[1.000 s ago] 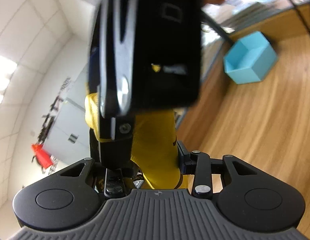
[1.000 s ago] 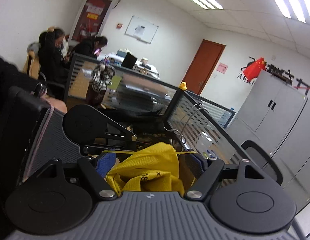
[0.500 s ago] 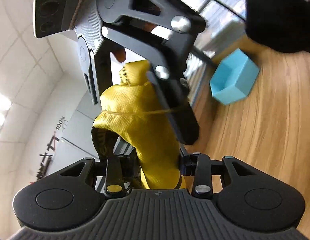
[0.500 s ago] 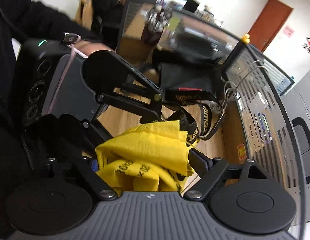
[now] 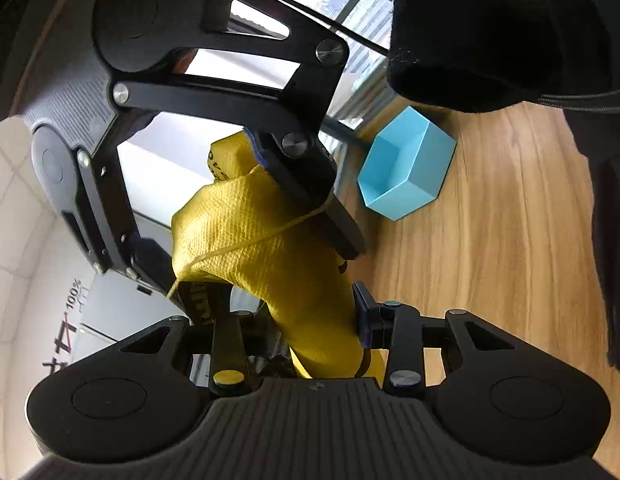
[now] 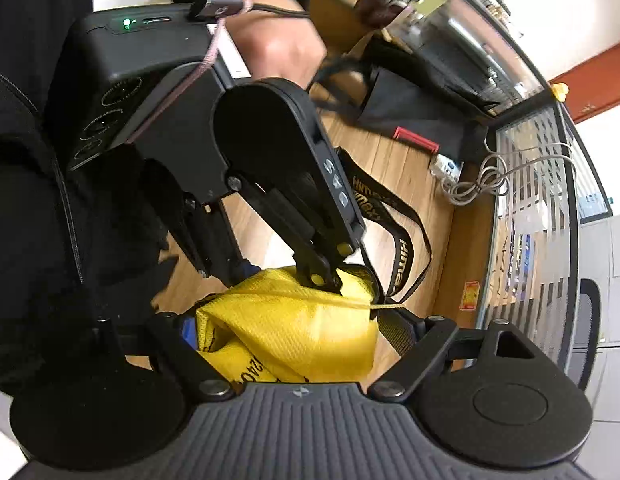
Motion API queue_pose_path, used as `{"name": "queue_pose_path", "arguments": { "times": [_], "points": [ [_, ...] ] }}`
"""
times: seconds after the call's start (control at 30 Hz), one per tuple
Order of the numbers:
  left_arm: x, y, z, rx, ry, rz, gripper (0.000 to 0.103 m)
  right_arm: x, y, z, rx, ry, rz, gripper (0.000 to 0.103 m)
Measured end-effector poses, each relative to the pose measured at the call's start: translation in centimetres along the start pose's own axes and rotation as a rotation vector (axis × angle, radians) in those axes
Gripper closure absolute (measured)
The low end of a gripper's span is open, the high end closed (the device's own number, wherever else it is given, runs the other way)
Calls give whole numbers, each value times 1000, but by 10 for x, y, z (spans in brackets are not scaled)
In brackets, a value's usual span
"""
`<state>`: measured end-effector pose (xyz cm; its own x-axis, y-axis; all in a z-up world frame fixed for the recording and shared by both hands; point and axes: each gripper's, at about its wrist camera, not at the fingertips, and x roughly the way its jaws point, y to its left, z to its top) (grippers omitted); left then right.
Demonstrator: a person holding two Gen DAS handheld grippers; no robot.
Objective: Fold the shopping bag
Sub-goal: 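Grasp the banded bundle with the right gripper while the left gripper holds it, then pull the bundle out of the left gripper with the right gripper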
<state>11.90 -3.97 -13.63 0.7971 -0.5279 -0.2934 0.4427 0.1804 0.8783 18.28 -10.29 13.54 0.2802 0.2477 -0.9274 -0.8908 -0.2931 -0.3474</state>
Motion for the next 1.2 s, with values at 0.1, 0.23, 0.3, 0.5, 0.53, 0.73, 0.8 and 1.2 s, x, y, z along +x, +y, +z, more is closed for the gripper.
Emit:
{"name": "queue_pose_path", "arguments": {
  "times": [0.1,0.23,0.3,0.5,0.53,0.73,0.8,1.2],
  "points": [
    [-7,1,-1,-47,-60,49,63,0,-10,0,34,-26,73,14],
    [-22,48,-17,-495,-117,17,64,4,-32,-12,142,-94,151,11],
    [-29,59,-28,-648,-156,1,64,3,-41,-16,186,-127,149,5],
    [-47,74,-43,-858,-252,11,64,-14,-60,-41,305,-277,211,1],
    [-55,79,-46,-889,-280,16,64,-18,-64,-47,326,-304,228,1],
    [-72,99,-42,-1041,-437,34,64,-35,-88,-104,483,-505,379,1],
    [-66,108,-48,-1138,-489,-9,64,-42,-93,-122,554,-619,445,1],
    [-76,147,-66,-1508,-758,-86,64,-28,-101,-189,747,-1216,646,1]
  ]
}}
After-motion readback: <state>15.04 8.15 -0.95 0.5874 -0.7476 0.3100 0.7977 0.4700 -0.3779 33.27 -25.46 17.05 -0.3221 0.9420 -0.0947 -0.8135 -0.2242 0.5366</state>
